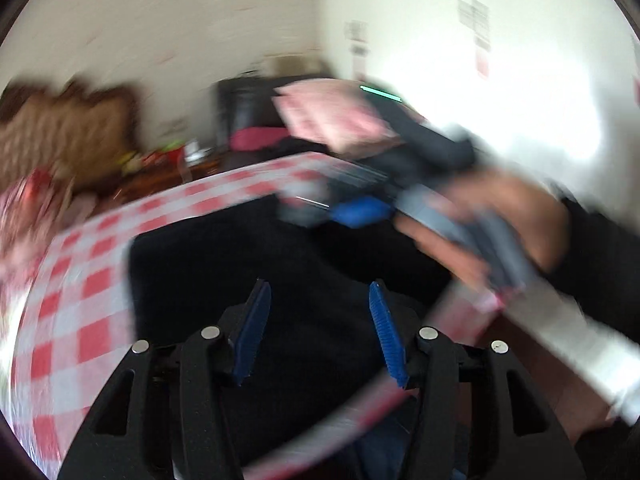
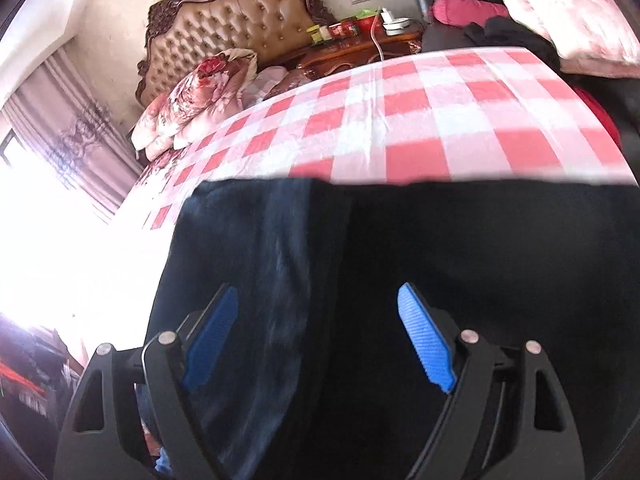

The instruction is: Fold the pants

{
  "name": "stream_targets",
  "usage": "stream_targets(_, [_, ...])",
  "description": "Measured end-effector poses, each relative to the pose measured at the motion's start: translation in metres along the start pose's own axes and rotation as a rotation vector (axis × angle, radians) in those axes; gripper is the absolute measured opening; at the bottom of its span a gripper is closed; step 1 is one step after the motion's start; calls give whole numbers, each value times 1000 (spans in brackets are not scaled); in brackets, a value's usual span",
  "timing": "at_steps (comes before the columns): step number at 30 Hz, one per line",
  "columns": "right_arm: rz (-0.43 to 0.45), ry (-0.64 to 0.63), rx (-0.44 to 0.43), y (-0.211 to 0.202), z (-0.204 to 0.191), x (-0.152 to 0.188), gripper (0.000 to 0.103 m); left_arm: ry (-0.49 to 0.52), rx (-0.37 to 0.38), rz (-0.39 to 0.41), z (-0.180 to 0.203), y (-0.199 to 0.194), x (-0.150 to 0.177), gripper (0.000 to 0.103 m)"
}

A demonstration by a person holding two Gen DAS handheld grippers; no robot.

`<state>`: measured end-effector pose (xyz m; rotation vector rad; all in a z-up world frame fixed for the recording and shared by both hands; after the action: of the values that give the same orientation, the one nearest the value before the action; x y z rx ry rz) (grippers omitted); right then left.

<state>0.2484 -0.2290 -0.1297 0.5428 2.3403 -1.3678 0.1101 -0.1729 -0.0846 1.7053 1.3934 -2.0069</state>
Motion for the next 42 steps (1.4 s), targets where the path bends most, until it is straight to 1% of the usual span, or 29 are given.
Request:
stream_targets(1, [-17, 5, 0, 7, 2, -6, 83, 45, 17, -17, 17, 5, 5, 51])
stream_targets(2, [-28, 6, -2, 12, 3, -9, 83, 101, 6, -39, 30, 11, 9, 51])
stream_targets(4, [-57, 15, -11, 23, 6, -14, 83, 191, -15, -56, 45, 20, 13, 51])
stream_targets(6, [-67, 10, -33, 29, 4, -18, 82, 211, -38, -85, 50, 30, 16, 51])
stream_targets(7, [-69, 0, -41, 31, 2, -19, 79, 220, -50, -107, 51, 37, 19, 50])
stream_targets(9, [-70, -8, -51, 35, 0, -23, 77, 238, -95, -134, 48, 47, 22, 50])
stream_targets(10, [-73, -10, -62, 37, -1, -26, 75, 240, -96, -141, 49, 51, 22, 50])
stream_targets(11, [-77, -13, -71, 39, -2, -25, 64, 245, -84, -152, 53, 53, 22, 50])
stream_targets(12, [-90, -18, -84, 42, -5, -23, 52, 256, -98, -164, 54, 58, 23, 48])
stream_targets(13, [-110, -11, -113, 44, -7, -23, 26, 247, -114, -170, 54, 60, 23, 31])
stream_targets(14, [-117, 6, -165, 43, -13, -25, 20, 206, -106, -179, 49, 62, 21, 23])
stream_targets(15, [-119, 9, -195, 40, -18, -26, 16, 122, -65, -175, 42, 58, 16, 18])
stream_targets(16, [-119, 2, -242, 34, -28, -30, 15, 13, -24, -155, 28, 50, 7, 14])
stream_targets(18, [-113, -20, -291, 25, -45, -39, 15, -83, -5, -122, 8, 38, -3, 13])
stream_targets(20, [-121, -28, -344, 20, -62, -47, 14, -239, 32, -69, -23, 22, -13, 12])
stream_targets(22, [-139, -20, -404, 17, -79, -55, 14, -372, 47, -21, -50, 6, -19, 12])
stream_targets(24, [-162, -11, -467, 16, -98, -64, 14, -461, 47, 19, -72, -9, -22, 11])
stream_targets(25, [-169, -14, -487, 15, -107, -68, 13, -484, 30, 38, -82, -18, -24, 11])
stream_targets(27, [-192, -6, -546, 14, -133, -78, 13, -496, -19, 62, -97, -35, -26, 11])
stream_targets(29, [-205, -13, -581, 12, -152, -83, 13, -499, -57, 84, -107, -52, -29, 11])
stream_targets(32, [-214, -34, -605, 9, -176, -90, 13, -485, -118, 129, -120, -76, -38, 11])
stream_targets(35, [-225, -33, -626, 6, -192, -92, 13, -451, -155, 151, -126, -97, -44, 11])
stream_targets(39, [-201, -18, -637, 2, -198, -96, 13, -442, -164, 165, -132, -117, -45, 11])
stream_targets(40, [-192, -4, -641, 1, -195, -97, 13, -433, -154, 165, -127, -118, -46, 11])
stream_targets(42, [-179, 47, -644, -1, -176, -96, 13, -410, -90, 165, -113, -112, -53, 11])
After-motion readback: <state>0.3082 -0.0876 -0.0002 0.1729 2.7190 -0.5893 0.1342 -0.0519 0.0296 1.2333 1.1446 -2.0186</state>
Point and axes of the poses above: each gripper's, at about its wrist camera, not at the fingertips, and y roughly the way its jaws point, z to its right, x to its underside, the point moved 10 cm from there along y, roughly the way its jaws point, and after that the axes turned 3 degrees about y, right-handed, at the moved point
